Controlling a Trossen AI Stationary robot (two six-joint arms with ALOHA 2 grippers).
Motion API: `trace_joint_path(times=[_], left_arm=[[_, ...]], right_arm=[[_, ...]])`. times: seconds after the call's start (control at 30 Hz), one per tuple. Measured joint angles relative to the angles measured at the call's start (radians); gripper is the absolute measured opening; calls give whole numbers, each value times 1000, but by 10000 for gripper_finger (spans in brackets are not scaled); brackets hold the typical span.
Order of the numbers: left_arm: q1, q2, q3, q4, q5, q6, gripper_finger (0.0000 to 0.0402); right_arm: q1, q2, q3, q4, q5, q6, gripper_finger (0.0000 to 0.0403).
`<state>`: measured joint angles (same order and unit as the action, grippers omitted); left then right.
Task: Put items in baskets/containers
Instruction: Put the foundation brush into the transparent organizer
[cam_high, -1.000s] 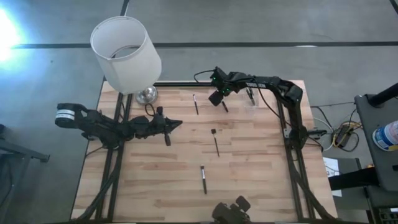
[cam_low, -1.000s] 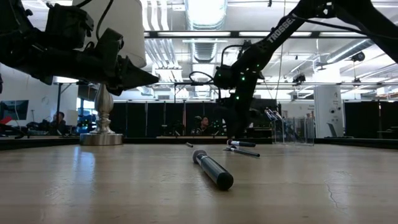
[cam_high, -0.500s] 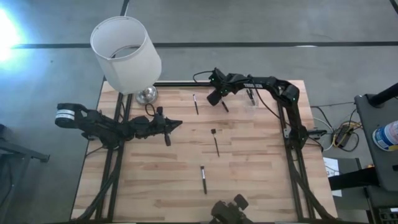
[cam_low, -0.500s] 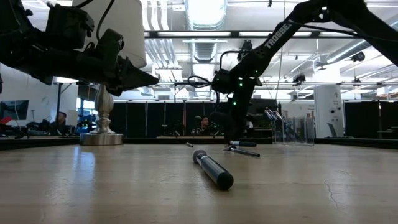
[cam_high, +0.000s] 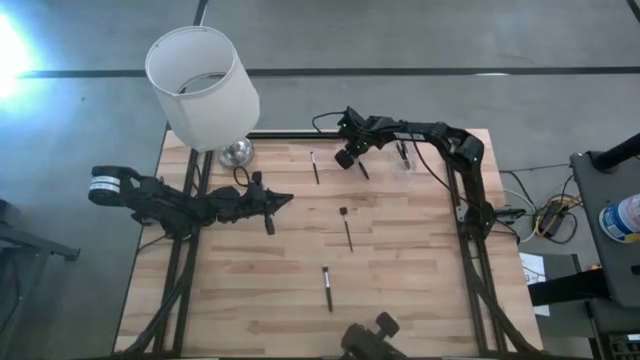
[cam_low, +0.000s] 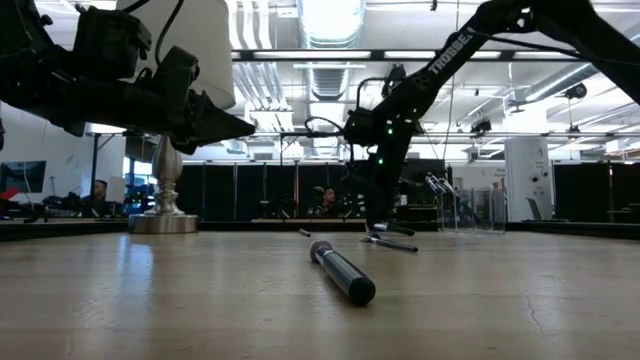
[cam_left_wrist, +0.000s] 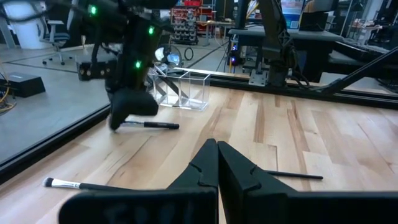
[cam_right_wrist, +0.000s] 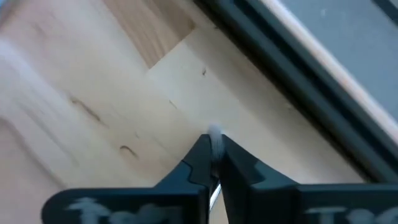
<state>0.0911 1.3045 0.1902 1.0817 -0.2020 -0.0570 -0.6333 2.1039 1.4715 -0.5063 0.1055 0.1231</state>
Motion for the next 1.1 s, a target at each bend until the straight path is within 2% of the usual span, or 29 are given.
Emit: trace_joint_path(times=[0.17, 0.33, 0.6, 0.87, 1.03, 1.1], left_arm=[[1, 0, 0, -2, 0, 0, 0], [1, 0, 0, -9, 0, 0, 0], [0, 0, 0, -12, 2, -4, 0], [0, 0, 0, -14, 6, -4, 0], [0, 0, 0, -28, 7, -3, 0], [0, 0, 0, -29, 7, -3, 0]], right_arm=[[26, -86, -39, 20, 4, -42, 11], [76, -264, -184, 163, 8, -56, 10], [195, -603, -583, 482, 6, -95, 9], [312, -895, -1023, 984, 0, -160, 9], [323, -1062, -1220, 1201, 6, -255, 11], [321, -1140, -1275, 1231, 47, -304, 11]])
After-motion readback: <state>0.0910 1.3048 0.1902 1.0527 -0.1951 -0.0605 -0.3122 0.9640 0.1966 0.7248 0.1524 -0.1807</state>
